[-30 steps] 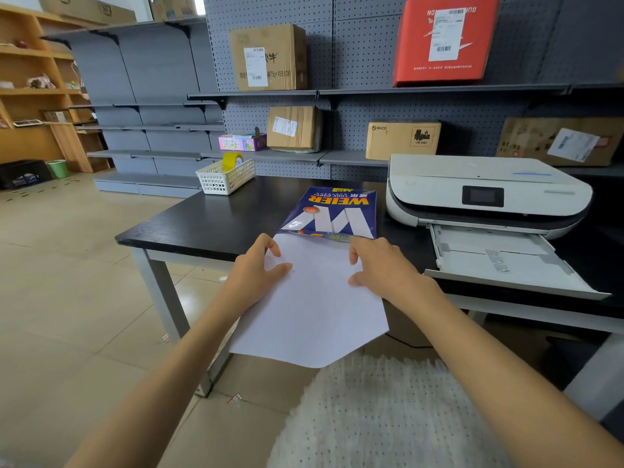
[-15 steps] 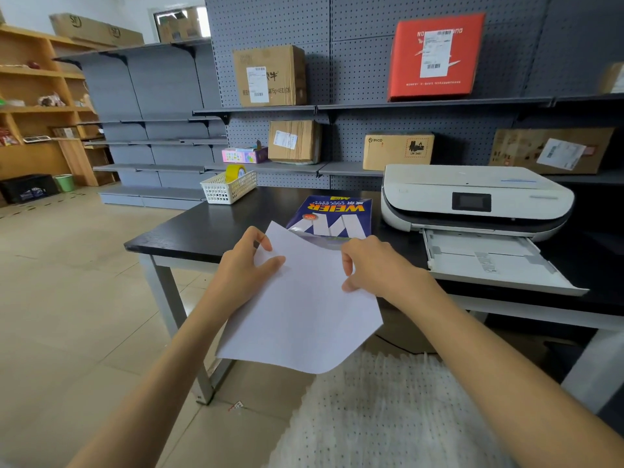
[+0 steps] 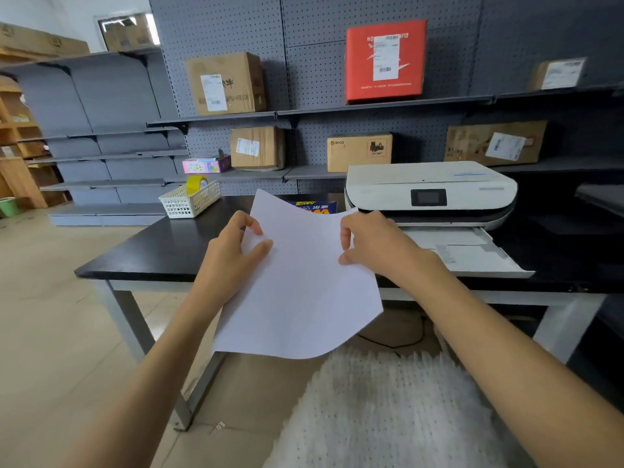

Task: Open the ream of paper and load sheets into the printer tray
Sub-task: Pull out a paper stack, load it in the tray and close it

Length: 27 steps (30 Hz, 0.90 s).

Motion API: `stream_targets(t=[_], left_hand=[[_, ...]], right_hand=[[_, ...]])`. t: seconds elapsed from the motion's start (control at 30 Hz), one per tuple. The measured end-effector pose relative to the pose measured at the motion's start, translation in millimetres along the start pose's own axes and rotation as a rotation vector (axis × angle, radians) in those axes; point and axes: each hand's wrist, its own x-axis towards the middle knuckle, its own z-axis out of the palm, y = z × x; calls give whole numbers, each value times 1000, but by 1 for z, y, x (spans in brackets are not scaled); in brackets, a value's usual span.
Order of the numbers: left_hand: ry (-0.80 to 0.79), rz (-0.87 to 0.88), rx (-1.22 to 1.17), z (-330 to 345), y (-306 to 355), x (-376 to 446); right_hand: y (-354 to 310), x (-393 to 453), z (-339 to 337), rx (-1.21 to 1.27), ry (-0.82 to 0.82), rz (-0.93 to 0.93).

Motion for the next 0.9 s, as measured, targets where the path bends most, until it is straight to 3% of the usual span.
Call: stream_targets(t=[0.27, 0.7, 0.9], left_hand=[[-32, 78, -132, 67, 18, 14], [-140, 143, -102, 179, 60, 39], [-219, 91, -203, 216, 77, 49]], right_hand=[[65, -15, 0, 30, 157, 63], [172, -20, 6, -62, 164, 332], [215, -25, 3, 2, 128, 430]])
